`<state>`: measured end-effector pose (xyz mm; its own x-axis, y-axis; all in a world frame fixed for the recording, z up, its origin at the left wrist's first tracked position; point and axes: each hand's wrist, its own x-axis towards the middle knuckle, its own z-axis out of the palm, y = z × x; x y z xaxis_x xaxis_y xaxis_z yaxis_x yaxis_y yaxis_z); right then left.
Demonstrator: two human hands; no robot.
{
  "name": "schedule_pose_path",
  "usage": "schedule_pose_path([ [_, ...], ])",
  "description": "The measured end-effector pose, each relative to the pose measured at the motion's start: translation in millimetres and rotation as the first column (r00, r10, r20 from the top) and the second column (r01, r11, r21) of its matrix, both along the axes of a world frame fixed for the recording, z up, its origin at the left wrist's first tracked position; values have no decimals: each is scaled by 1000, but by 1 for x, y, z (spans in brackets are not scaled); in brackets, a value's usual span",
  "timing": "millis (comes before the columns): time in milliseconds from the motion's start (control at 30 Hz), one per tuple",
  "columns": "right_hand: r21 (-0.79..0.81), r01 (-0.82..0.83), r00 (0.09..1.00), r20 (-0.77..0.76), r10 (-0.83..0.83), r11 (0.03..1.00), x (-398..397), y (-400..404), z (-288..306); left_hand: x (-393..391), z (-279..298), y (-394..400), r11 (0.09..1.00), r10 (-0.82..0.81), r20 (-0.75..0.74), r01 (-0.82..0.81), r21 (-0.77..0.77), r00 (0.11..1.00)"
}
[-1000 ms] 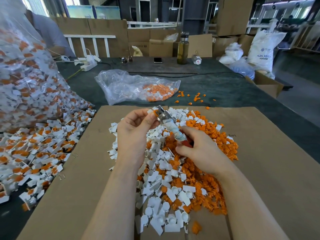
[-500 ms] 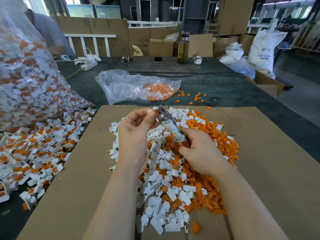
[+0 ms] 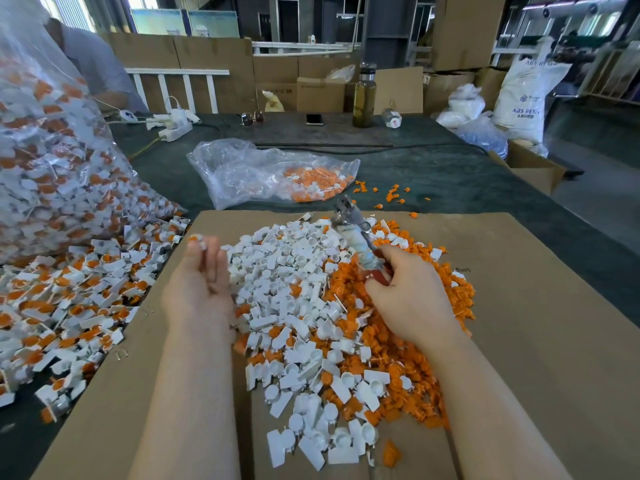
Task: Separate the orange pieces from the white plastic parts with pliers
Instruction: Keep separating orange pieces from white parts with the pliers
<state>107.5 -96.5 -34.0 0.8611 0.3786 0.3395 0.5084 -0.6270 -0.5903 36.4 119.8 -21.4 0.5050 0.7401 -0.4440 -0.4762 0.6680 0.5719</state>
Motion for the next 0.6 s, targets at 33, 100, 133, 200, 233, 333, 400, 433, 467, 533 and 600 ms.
schedule_pose_path([
  [33, 5, 34, 999, 2, -34, 999, 2, -1, 0, -1, -1, 6, 996, 51, 10, -50, -75, 999],
  [100, 15, 98, 995, 4, -98, 995, 5, -3, -2, -2, -2, 15, 977, 129, 47, -118, -180, 991],
  [133, 12, 128, 992, 9, -128, 992, 7, -4, -3, -2, -3, 18, 964, 166, 74, -146, -221, 983],
  [200, -7, 174, 985, 6, -174, 985, 9, -5, -4, -3, -4, 22, 941, 234, 136, -189, -281, 963],
  [233, -16, 189, 982, -6, -189, 982, 10, -5, -4, -4, -3, 23, 932, 260, 164, -203, -300, 952],
  [333, -61, 203, 978, -34, -205, 977, 12, -6, -5, -5, -1, 23, 912, 319, 184, -248, -327, 930],
  [400, -91, 184, 982, -29, -188, 979, 12, -5, -5, -6, -1, 22, 907, 340, 190, -267, -327, 921],
  [433, -109, 172, 984, -19, -175, 979, 11, -5, -5, -6, -2, 22, 906, 342, 192, -269, -326, 920],
  [467, -130, 161, 987, -5, -163, 978, 10, -4, -6, -6, -3, 22, 910, 335, 188, -266, -317, 923],
  [533, -180, 150, 989, 19, -149, 972, 9, 0, -7, -5, -4, 23, 938, 286, 125, -251, -240, 950],
  [600, -233, 167, 986, 54, -159, 958, 8, 3, -8, -4, -2, 23, 979, 199, -39, -200, -43, 979],
])
